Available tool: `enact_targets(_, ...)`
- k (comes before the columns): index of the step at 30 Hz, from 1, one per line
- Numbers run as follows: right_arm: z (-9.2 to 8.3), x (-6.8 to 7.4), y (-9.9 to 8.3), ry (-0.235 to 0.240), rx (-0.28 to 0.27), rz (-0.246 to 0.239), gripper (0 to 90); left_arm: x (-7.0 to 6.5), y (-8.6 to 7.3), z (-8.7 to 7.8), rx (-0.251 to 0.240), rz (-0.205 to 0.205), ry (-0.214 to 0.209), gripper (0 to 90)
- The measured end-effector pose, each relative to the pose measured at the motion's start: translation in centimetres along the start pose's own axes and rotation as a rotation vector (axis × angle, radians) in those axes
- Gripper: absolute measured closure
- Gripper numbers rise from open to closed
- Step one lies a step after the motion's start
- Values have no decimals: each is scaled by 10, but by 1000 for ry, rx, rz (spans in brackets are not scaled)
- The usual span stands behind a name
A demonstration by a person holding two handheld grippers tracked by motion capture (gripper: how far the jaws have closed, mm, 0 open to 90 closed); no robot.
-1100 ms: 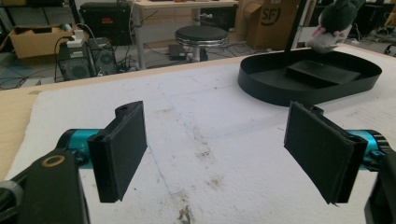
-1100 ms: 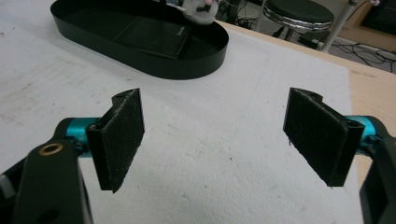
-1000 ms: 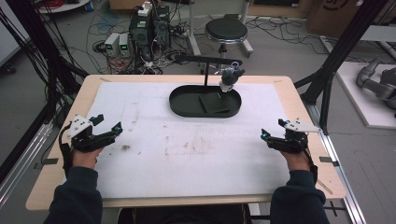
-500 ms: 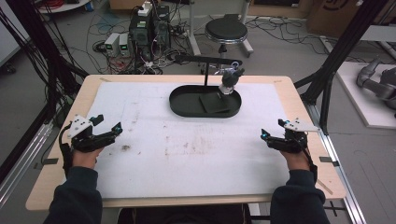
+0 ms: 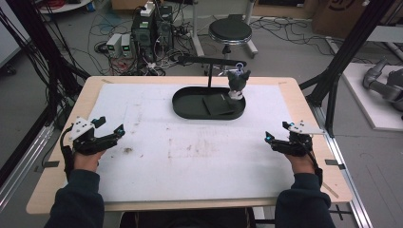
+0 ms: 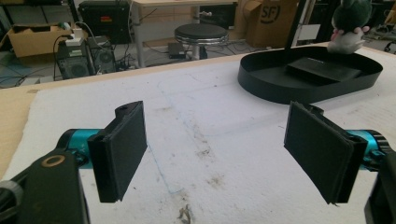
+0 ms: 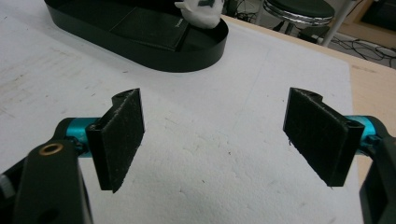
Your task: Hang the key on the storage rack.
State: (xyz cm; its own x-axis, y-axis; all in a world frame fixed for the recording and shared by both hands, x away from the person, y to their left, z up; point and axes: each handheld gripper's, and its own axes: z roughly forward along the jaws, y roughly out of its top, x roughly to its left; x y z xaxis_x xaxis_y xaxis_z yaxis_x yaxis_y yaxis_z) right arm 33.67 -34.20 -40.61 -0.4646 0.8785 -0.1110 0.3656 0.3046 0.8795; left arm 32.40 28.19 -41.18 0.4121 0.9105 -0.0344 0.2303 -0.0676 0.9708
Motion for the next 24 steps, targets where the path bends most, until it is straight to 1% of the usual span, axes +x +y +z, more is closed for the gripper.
enact_targets(5, -1, 1, 0, -1, -1, 9, 210, 0, 0, 0, -1, 0, -2, 210)
enact_targets(10, 0, 0, 0, -1, 1, 3, 210, 0, 0, 1, 1, 0, -3, 210)
enact_targets(13, 0, 0, -1, -3, 2, 9, 210, -1, 0, 1, -1, -1, -3, 210)
enact_targets(24, 0, -1, -1, -3, 0, 4, 210, -2, 0, 1, 0, 4, -3, 210)
